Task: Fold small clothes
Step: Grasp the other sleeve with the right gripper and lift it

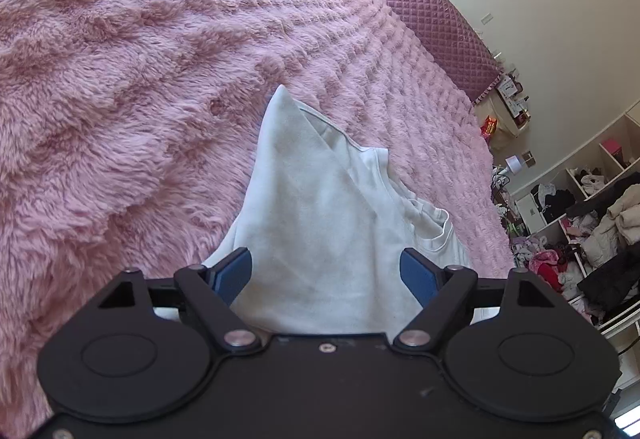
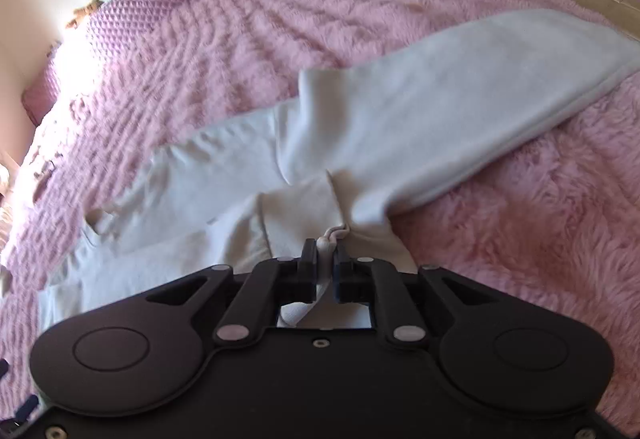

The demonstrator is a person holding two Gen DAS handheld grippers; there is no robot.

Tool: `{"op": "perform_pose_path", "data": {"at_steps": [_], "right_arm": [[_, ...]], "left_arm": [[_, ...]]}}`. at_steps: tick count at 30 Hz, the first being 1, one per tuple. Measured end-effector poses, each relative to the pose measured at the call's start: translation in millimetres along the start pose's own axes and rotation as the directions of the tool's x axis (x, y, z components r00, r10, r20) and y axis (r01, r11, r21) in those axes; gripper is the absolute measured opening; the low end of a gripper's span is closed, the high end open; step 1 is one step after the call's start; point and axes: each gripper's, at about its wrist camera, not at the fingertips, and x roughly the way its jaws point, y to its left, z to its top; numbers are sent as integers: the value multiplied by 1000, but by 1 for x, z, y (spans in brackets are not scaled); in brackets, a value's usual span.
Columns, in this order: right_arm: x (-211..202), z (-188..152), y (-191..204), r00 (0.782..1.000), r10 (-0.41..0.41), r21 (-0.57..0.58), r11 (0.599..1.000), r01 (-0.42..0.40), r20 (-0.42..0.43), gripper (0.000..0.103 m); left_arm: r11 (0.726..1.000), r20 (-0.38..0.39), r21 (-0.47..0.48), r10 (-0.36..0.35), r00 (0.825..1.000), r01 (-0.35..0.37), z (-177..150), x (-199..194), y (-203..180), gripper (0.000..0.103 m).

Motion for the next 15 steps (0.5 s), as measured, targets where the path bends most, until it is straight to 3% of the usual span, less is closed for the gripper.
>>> {"op": "perform_pose_path", "data": {"at_steps": [4,6,8,11,13,15], "right_arm": [[1,-11,0,999,-32,-47,998,32,4,10],[-10,-8,7,996,-71,-67,995,74,45,32],[-23,-4,13,990,-60,-96,993,73,129,43],[-27,4,23,985,34,-142,990,-10,171,44],[-19,5,29,984,129,-169,980,-107,126,44],[-1,2,31,986,165,-156,975,-158,33,44]], "left_arm": [[1000,-26,14,20,999,-20,-1,6,-4,84],[1000,-8,26,-5,1000,5,2,4,-11,84],[999,7,41,-34,999,33,3,4,-19,88],[998,-13,52,-33,999,33,2,15,-26,91],[998,-41,59,8,999,-6,-2,25,-25,91],[995,-63,72,74,995,-70,-5,34,-20,90]]}}
